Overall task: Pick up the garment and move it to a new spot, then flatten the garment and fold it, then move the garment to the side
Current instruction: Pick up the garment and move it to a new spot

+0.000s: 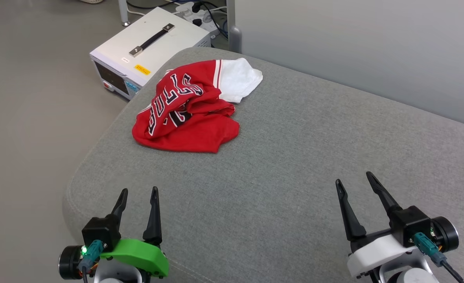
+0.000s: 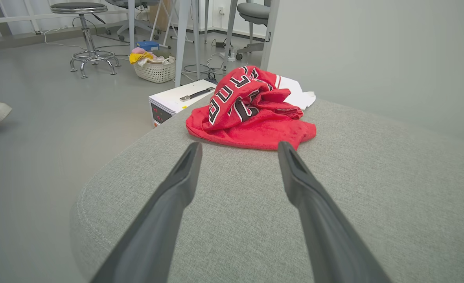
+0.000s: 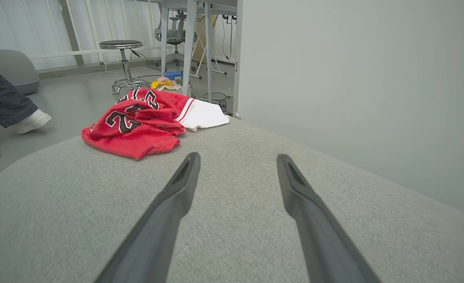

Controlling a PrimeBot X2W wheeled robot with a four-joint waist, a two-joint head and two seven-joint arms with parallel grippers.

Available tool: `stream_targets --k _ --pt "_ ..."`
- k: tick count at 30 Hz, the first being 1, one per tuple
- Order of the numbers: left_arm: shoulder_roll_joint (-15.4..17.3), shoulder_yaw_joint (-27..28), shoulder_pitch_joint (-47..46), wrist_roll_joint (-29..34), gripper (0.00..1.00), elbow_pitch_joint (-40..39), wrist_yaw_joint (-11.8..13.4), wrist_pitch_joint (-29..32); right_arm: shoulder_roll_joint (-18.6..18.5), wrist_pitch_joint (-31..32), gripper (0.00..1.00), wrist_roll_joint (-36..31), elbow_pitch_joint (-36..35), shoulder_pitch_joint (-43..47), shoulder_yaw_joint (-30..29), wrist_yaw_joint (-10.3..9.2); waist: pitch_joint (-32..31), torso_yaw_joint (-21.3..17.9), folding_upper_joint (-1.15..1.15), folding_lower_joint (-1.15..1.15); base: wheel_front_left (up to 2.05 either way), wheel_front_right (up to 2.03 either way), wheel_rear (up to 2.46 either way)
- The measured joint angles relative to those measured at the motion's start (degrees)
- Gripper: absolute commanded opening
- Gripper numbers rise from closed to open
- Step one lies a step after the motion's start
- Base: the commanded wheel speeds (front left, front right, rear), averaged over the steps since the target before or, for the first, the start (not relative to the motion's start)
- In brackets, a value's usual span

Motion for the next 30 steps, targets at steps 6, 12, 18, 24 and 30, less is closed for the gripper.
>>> stream_targets --k 6,12,18,24,30 --pt "0.0 -0.24 0.03 -0.29 1.0 0.26 -0.08 -0.8 0.0 -0.8 1.0 0.0 0.63 -0.02 1.27 0.0 -0.15 1.66 0.0 0.0 0.0 0.0 0.0" --pt "-0.01 -0.21 0.05 -0.73 1.0 0.64 -0.47 -1.4 0.02 -1.31 1.0 0.0 0.96 -0.07 1.97 0.0 0.06 2.2 0.0 0.0 0.0 0.0 0.0" --pt "-0.01 -0.14 0.05 -1.76 1.0 1.09 -0.48 -2.01 0.02 -2.24 1.0 -0.09 1.19 -0.08 2.29 0.0 0.26 2.98 0.0 0.0 0.0 0.0 0.0" --pt "-0.01 -0.08 0.05 -2.78 1.0 1.35 -0.48 -2.46 0.03 -2.32 1.0 -0.27 1.24 -0.13 2.52 0.0 0.8 3.28 0.0 0.0 0.0 0.0 0.0" --pt "-0.01 -0.29 0.05 -3.3 1.0 1.18 -0.55 -2.46 0.03 -2.32 1.0 -1.13 1.24 -0.4 2.44 0.0 1.57 3.03 0.0 0.0 0.0 0.0 0.0"
